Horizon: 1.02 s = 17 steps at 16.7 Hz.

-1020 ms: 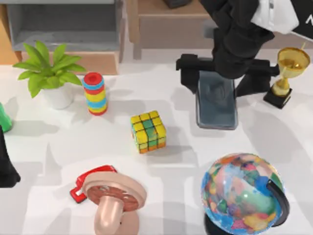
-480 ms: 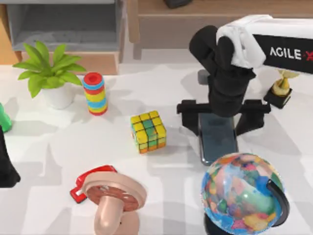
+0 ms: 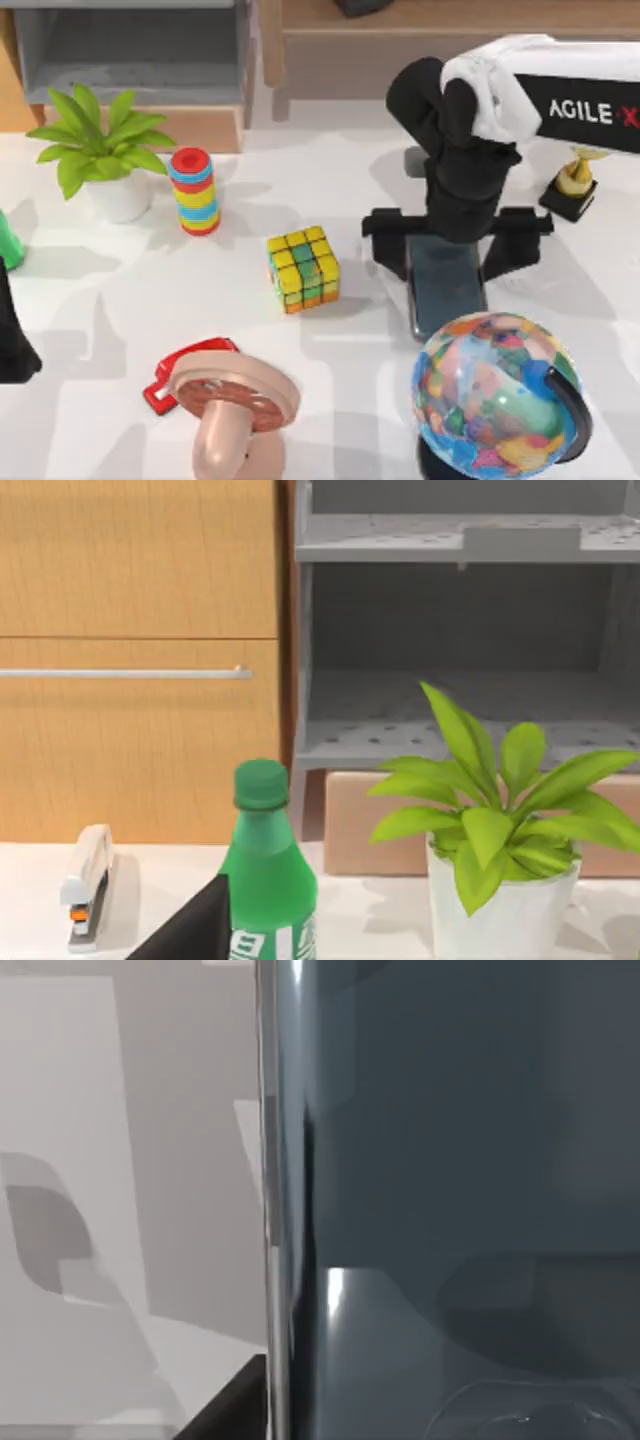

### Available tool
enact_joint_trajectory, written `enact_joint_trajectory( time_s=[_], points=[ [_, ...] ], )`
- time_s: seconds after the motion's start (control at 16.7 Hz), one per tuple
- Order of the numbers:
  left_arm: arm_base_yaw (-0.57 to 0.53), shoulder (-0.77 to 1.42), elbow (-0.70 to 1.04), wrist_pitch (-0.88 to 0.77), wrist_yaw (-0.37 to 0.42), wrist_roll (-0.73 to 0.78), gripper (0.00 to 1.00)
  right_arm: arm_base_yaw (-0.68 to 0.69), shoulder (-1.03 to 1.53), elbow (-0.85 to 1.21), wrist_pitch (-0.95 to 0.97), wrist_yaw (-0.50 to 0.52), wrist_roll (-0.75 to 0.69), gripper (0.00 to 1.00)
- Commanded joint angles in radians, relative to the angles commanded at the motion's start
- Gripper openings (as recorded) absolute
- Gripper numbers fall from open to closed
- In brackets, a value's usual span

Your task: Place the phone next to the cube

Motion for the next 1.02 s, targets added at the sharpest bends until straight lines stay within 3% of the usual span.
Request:
enact_joint_trajectory(
  time_s=[0.66, 1.02],
  points=[
    [0.0, 0.0, 0.0, 0.0, 0.0, 0.0, 1.0, 0.0, 0.0, 0.0, 0.0, 0.0, 0.0, 0.98],
    [0.0, 0.0, 0.0, 0.0, 0.0, 0.0, 1.0, 0.0, 0.0, 0.0, 0.0, 0.0, 0.0, 1.0]
  ],
)
